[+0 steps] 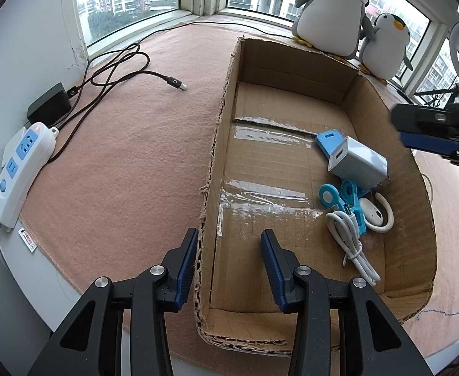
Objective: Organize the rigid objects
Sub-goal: 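Move the right tool back to the patterned lighter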
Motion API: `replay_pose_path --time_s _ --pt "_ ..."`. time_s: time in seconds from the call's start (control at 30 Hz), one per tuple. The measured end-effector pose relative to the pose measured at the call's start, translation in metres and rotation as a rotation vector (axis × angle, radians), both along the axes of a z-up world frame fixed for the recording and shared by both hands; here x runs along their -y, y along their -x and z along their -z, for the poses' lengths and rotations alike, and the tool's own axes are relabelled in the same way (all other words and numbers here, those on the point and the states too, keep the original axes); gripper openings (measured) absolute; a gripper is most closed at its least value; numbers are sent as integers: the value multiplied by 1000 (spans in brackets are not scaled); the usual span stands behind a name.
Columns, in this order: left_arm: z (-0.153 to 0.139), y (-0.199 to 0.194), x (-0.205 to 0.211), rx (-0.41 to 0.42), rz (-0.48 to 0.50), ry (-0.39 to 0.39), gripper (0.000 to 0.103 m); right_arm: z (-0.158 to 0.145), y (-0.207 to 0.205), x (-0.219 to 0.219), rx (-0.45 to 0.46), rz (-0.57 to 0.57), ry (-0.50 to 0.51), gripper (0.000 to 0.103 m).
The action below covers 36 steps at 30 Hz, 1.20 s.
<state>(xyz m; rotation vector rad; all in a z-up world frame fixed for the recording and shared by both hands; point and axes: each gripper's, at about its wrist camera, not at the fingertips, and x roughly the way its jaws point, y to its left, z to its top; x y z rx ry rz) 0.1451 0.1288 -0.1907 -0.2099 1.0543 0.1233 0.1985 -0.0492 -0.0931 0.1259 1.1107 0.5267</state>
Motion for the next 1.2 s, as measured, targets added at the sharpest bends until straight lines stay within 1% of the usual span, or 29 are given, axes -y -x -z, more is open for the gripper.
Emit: replay_pose_path --time_s 0.13,0.27,0.53,0.67,0.73,0.87,0.93,1.1,1.2 --pt "0 1 0 1 -1 1 44 -9 8 27 38 31 9 43" --pt "0 1 -2 1 -1 1 44 -12 15 67 54 87 20 43" --pt "0 3 -2 -1 0 -1 44 2 26 126 49 153 63 43" --pt "-1 3 -3 -5 -6 0 44 8 33 143 60 164 52 43" --pt "-1 2 -2 -6 -11 -4 44 10 37 145 77 156 53 43" --pt "-1 0 -2 -11 -16 -6 44 11 40 131 85 74 102 43" --pt "-1 0 -2 -13 -17 -9 44 13 39 123 63 37 111 43" --pt "-1 1 -2 -15 -23 -10 44 18 33 94 -12 -82 76 43" --pt "-1 1 -3 -15 -27 -8 44 25 23 83 -48 -87 74 43"
